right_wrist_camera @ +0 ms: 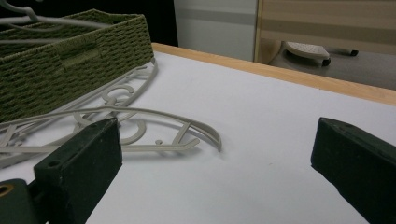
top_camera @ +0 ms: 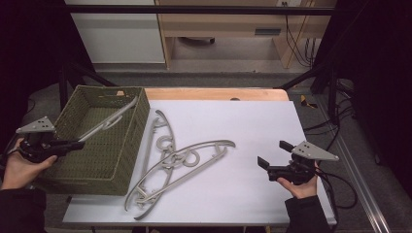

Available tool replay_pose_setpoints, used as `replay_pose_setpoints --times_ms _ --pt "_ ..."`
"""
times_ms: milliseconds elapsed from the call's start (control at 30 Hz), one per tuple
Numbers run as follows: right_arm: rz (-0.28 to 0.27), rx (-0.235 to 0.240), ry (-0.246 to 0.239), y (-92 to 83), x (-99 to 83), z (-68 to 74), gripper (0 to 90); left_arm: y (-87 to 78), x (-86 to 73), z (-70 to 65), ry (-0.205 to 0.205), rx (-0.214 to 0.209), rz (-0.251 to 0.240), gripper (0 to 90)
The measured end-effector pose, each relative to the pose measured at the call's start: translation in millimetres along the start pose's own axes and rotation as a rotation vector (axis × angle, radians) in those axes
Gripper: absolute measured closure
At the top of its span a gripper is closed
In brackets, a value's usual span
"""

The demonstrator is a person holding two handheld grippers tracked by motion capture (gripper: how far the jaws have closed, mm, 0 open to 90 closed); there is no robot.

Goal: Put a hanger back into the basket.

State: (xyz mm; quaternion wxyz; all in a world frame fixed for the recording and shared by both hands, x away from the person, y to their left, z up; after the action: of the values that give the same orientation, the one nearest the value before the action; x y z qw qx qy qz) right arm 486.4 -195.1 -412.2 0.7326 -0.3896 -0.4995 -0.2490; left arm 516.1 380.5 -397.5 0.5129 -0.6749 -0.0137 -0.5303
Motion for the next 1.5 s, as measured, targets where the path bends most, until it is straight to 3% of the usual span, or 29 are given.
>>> replay_pose_setpoints --times_ms 67,167,267,567,733,1033,1267,1333,1500 --pt "-0.001 0.001 0.001 0.0 0.2 0.0 2.2 4.1 -7.0 1.5 -0.015 -0.01 0.017 81.2" --pt "0.001 -0.004 0.002 1.1 -0.4 0.1 2.2 3.8 -9.1 4.0 -0.038 0.0 -0.023 81.2" --pt "0.005 -0.001 0.0 1.6 -1.0 0.6 2.2 5.2 -12.1 3.9 -0.039 0.003 -0.02 81.2" --pt "0.006 0.0 -0.001 2.6 -1.4 0.7 2.2 0.7 -12.0 7.3 -0.022 -0.002 -0.083 81.0" --pt "0.006 0.0 0.001 1.8 -1.1 0.6 2.2 -3.7 -7.5 4.3 0.0 0.014 -0.089 81.1" --pt "0.005 0.001 0.0 1.6 -1.0 0.7 2.2 -16.9 18.6 3.2 0.023 0.037 -0.16 81.2" --pt "0.005 0.0 -0.001 1.6 -1.0 0.4 2.2 -3.7 10.7 8.7 -0.005 0.018 -0.201 81.3" --pt "0.008 0.001 0.0 2.8 -1.8 0.9 2.2 -3.1 3.6 10.5 -0.016 0.017 -0.201 81.2" --pt "0.013 0.003 0.0 4.3 -2.8 1.7 2.2 10.8 -11.9 12.3 -0.012 0.036 -0.116 81.0"
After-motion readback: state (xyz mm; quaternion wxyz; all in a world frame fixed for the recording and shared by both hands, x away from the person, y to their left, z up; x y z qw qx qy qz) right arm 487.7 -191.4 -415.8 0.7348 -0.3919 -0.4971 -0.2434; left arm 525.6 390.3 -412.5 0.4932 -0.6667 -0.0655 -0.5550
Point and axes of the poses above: each handheld gripper's, and its own axes: y roughly forward along the jaws, x roughly out of its top, z roughly to its left, the point moved 9 cm from there along y, roughly forward along the jaws, and after that the axes turned 7 degrees about y, right-handed, at the moved point
